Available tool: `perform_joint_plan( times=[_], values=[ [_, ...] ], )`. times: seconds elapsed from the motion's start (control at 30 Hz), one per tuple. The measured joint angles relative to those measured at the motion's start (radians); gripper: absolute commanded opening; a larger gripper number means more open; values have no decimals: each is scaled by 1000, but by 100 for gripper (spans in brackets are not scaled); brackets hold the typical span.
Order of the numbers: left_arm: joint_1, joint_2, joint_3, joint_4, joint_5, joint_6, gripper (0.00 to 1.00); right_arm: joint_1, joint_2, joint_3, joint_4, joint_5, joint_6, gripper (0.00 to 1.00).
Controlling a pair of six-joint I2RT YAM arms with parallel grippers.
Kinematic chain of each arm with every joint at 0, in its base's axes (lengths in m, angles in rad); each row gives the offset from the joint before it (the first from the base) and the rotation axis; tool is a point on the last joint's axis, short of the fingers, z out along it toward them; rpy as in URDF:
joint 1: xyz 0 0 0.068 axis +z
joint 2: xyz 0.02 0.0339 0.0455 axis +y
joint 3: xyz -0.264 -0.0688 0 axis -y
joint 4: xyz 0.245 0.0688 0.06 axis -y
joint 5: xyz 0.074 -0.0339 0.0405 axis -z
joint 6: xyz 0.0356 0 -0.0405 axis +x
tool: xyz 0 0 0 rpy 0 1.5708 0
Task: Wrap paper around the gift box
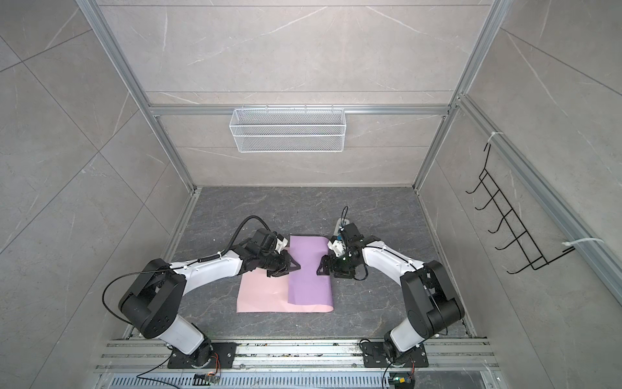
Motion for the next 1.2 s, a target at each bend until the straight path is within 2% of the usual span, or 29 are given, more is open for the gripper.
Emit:
perform_joint_plan(
  times=[0.1, 0.27, 0.37, 0.6, 0.77, 0.83, 1.03, 1.2],
  values=[
    [0, 0, 6, -10, -1, 1, 22, 5, 0, -9, 24, -3, 15, 82],
    [0, 0, 14, -32, -17, 6, 44, 8, -5, -27, 58, -11, 32, 81],
    [-3, -2, 14, -46, -35, 5, 54, 8, -10, -37, 72, -12, 42, 81],
    [-9, -21, 14, -68, -54, -9, 62, 8, -16, -50, 93, -15, 53, 80],
    [-39, -29, 13, -69, -54, -13, 62, 10, -20, -55, 100, -15, 57, 80],
    [-48, -29, 10, -73, -55, -13, 59, 10, -21, -56, 101, -14, 60, 80],
    [-59, -28, 9, -85, -63, -3, 38, 10, -22, -58, 105, -14, 61, 81],
    [-54, -31, 9, -90, -52, 15, 29, 13, -22, -51, 95, -5, 60, 83]
  ],
)
